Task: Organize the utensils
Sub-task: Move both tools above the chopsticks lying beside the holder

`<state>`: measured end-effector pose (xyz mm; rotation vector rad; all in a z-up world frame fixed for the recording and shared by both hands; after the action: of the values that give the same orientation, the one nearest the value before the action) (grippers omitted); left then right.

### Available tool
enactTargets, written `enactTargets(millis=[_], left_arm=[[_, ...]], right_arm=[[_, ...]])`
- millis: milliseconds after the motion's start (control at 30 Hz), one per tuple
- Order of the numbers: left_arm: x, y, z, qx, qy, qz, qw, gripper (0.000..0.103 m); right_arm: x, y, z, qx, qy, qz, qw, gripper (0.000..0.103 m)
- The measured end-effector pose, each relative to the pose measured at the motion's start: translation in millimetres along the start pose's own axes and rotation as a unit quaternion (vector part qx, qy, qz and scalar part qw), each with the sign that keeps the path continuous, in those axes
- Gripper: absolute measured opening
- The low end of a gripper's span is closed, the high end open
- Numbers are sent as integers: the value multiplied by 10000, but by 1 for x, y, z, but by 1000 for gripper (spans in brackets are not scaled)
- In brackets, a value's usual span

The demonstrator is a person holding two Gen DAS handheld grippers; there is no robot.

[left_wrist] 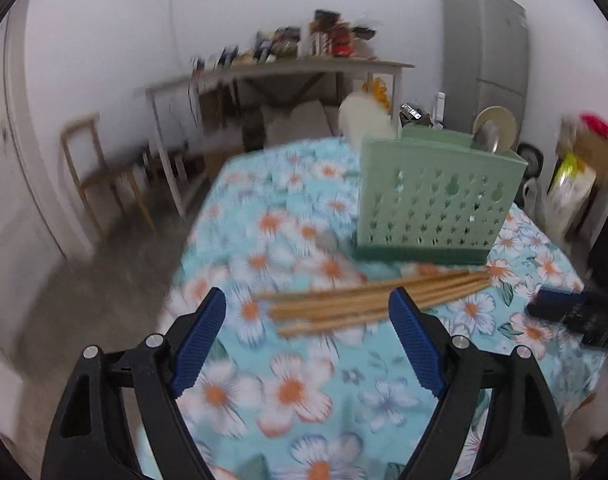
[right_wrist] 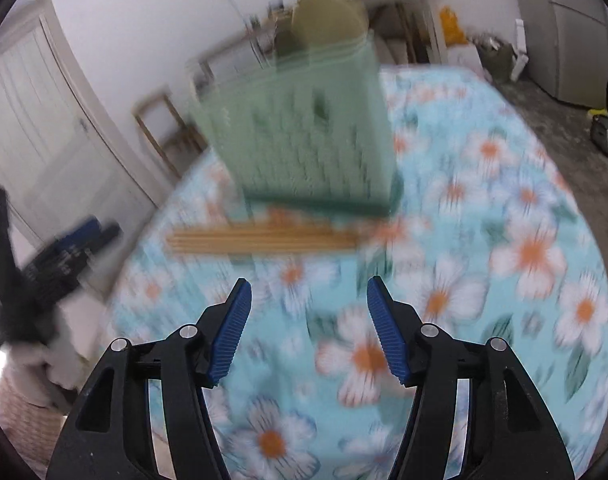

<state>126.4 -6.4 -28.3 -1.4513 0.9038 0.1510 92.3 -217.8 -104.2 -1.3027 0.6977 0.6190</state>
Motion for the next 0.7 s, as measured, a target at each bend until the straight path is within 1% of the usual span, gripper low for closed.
enactTargets(millis=[67,133,200,267,333,400,433,467,533,600,700], left_arm=[[9,10,3,-330,170,81,9993,81],[20,19,6,-457,343,248,9981,81],[31,26,8,-638,464,360,9962,81],[34,32,15,-862,622,405,9935,81],[41,39,24,-1194,691,483,9893,82],[48,47,33,-1488,691,562,9848,87],[50,49,36,-1583,756,545,9830,87],[51,52,39,-1699,837,503,9806,88],[49,52,42,-1781,955,357,9787,91],[51,53,39,-1719,1084,337,9785,97],[51,53,40,-1703,1133,299,9784,97]], right_arm=[[10,11,7,-124,198,159,9996,63],[21,19,13,-240,325,297,9987,66],[28,23,18,-238,358,353,9985,71],[30,24,18,-201,350,320,9987,75],[31,26,19,-169,291,323,9989,81],[30,27,19,-105,279,311,9991,84],[31,26,21,-104,290,314,9990,87],[30,27,22,-100,289,328,9990,89],[31,28,25,-104,376,352,9986,92],[34,26,33,-170,474,377,9980,95],[37,26,38,-191,682,368,9968,95]])
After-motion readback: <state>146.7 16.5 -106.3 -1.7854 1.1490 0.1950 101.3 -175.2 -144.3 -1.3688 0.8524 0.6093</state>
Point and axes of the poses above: each gripper's, at about its wrist camera, not at the fingertips, and x roughly the way its jaws point, z to its left, y to its underside, the point moved 3 cm from there along x, roughly the way its jaws point, and after that the axes turned 13 degrees about y, right-handed, at the moved point
